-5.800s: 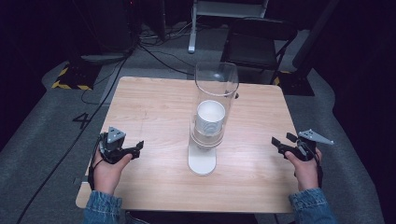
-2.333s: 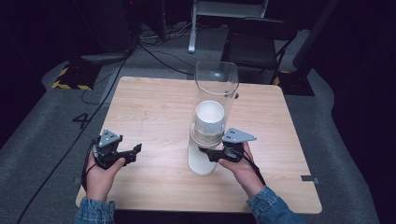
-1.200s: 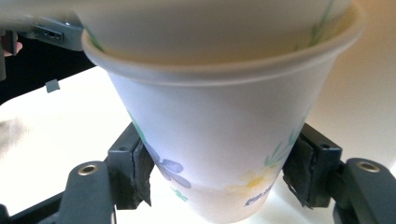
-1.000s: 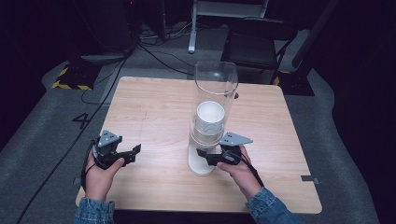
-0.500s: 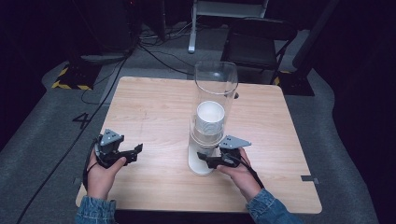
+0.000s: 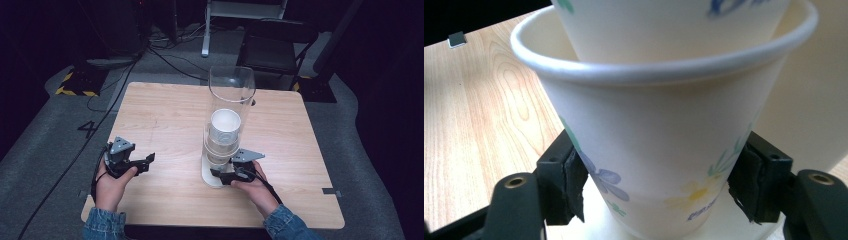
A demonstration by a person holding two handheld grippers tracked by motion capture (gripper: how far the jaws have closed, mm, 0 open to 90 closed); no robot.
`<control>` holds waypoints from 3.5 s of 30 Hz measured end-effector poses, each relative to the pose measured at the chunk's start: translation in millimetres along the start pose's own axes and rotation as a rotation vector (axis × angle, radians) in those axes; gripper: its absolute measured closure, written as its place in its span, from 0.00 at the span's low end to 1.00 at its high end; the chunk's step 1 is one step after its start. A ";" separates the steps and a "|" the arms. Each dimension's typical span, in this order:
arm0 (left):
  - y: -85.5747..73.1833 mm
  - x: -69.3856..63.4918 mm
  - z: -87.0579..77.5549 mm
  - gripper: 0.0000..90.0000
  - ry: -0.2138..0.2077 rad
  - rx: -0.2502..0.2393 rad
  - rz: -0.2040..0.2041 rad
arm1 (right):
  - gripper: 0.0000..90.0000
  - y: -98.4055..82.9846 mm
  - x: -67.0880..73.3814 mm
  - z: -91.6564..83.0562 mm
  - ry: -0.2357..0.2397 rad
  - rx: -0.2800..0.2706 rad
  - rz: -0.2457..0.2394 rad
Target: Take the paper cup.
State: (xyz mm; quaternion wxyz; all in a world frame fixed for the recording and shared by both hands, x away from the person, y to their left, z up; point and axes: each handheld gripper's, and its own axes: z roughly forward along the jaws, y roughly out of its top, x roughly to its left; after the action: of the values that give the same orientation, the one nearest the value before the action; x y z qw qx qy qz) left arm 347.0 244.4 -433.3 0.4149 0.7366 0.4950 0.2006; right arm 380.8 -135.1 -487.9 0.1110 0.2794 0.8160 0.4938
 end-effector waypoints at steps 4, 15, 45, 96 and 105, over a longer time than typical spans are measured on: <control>0.7 0.0 1.0 0.21 -0.002 0.000 0.003 | 0.36 -3.7 -0.6 1.3 -0.003 0.019 0.002; 2.2 -0.8 3.2 0.21 -0.009 0.001 0.005 | 0.36 -7.6 -1.0 1.9 -0.006 0.033 0.002; 17.1 -9.9 24.7 0.21 -0.049 0.011 0.034 | 0.36 -15.1 -32.1 -48.6 -0.169 0.057 0.001; -18.4 6.2 -5.2 0.21 0.023 0.092 -0.005 | 0.35 -20.0 -148.6 -96.4 -0.438 -0.010 0.329; -23.0 8.5 -8.6 0.21 0.020 0.082 0.008 | 0.35 -27.1 -157.3 -87.2 -0.468 0.039 0.289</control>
State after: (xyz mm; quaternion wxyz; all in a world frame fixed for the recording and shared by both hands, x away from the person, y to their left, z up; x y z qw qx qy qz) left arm 331.6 259.4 -447.9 0.3787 0.7527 0.5042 0.1893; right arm 460.5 -298.6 -483.8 0.2193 0.5015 0.7291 0.4108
